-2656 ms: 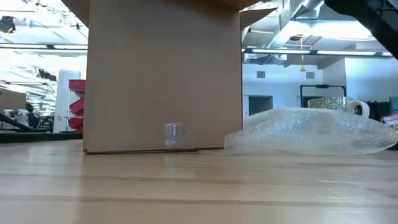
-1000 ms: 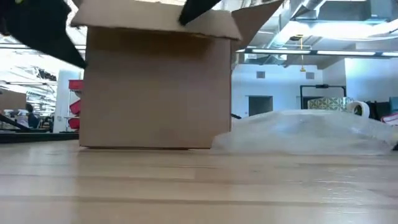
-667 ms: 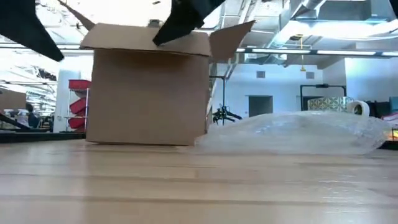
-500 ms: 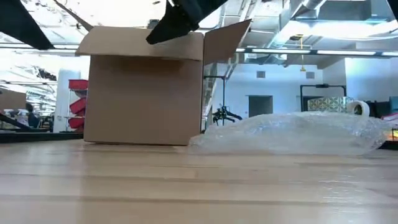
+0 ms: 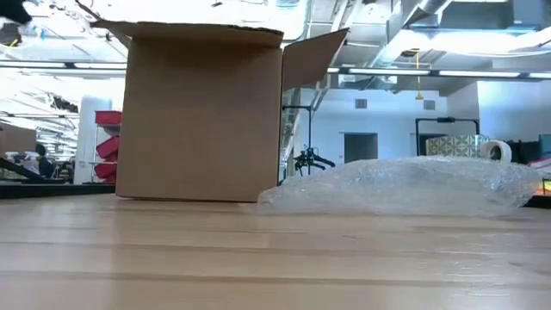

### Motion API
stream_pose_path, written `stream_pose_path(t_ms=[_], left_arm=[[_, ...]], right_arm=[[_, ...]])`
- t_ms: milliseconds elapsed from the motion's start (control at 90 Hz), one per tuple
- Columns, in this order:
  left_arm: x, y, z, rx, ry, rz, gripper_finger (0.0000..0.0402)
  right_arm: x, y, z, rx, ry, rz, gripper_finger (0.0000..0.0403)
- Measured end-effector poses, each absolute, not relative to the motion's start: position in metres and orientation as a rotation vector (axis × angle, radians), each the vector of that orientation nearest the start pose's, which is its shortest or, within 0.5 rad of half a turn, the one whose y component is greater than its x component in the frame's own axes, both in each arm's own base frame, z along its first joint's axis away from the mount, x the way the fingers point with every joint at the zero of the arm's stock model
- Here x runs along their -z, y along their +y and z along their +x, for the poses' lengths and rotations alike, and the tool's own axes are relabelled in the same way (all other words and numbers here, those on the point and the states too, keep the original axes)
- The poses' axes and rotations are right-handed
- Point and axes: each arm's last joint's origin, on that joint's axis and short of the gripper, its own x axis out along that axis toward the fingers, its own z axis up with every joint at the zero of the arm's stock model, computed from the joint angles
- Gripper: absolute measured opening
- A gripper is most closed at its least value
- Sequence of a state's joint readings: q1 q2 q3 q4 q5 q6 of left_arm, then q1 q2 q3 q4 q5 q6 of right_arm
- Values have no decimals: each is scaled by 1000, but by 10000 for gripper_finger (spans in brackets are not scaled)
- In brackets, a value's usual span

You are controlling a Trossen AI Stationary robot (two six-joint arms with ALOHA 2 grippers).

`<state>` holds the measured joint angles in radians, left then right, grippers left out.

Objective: Wrap mug
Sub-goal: Wrap the green mug with bubble wrap

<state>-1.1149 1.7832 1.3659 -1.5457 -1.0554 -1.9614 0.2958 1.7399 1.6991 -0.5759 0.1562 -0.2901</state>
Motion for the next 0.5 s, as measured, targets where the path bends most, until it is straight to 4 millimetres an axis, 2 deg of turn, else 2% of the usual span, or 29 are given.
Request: stream_pose_path(t_ms=[111, 244, 367, 500], left_arm=[[-244, -263, 151, -534, 342, -87, 185], [-243, -274, 158, -469, 288, -84, 185], [-242, -282, 174, -437, 302, -55, 185], [-244, -285, 198, -392, 393, -47, 185]], right_arm=[[-350, 132, 344, -313, 679, -405, 141], [-312, 149, 315, -390, 809, -329, 141], [-278, 152, 296, -363, 852, -220, 141], [-249, 143, 281, -294, 895, -85, 141]])
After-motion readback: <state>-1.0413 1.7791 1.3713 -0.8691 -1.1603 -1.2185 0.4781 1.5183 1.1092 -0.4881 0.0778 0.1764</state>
